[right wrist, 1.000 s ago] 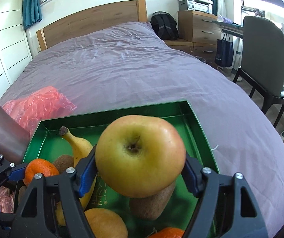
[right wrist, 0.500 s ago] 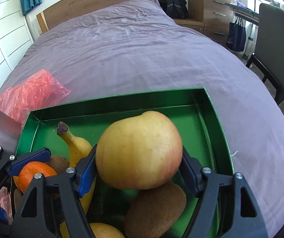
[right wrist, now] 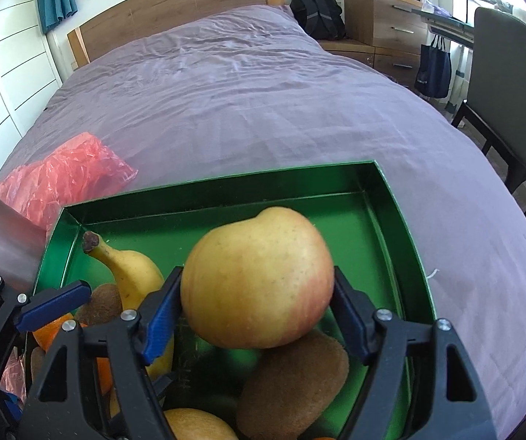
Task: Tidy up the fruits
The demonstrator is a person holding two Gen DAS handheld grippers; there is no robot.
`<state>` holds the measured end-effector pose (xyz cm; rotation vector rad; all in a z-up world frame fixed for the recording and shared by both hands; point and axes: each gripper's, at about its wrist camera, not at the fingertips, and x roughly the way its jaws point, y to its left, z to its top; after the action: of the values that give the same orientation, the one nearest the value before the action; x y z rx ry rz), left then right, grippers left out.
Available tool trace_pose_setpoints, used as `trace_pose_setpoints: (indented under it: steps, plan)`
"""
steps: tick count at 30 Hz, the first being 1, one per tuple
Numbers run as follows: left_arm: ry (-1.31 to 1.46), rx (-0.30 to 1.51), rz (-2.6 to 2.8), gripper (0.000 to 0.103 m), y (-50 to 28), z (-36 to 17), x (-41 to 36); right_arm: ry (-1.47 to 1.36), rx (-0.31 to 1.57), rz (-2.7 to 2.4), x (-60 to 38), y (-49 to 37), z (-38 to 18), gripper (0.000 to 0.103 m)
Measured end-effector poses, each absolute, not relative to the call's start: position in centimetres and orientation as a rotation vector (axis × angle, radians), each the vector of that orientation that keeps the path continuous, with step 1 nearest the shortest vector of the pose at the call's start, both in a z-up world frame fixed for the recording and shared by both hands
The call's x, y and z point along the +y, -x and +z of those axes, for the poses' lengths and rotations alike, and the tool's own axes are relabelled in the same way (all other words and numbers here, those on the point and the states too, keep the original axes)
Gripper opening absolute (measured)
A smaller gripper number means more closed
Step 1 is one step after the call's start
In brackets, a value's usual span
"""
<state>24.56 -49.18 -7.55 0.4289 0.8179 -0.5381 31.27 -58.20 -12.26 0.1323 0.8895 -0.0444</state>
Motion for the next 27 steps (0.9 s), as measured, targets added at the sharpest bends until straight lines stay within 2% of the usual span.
trace_pose_setpoints:
  steps: [2,8,12,27]
  plan:
    - [-0.431,0.815,-0.534,0.069,-24.2,-7.3,-49.0,-0.139,0.881,-0.053,-58.3,-30.8,-11.9,0.099]
    - [-0.419,0.809,-0.534,0.073,-23.0,-6.5,-48.0,-0.138,0.859,-0.061,-57.8,-29.2,-10.8,0.103]
    - [-0.419,0.802,-0.529,0.076,-22.3,-6.1,-47.3,-0.132,0.835,-0.069,-57.3,-27.8,-9.8,0.103]
    - [-0.351,0.807,-0.551,0.077,-17.1,-3.4,-43.5,-0.159,0.811,-0.091,-55.8,-20.8,-6.9,0.103]
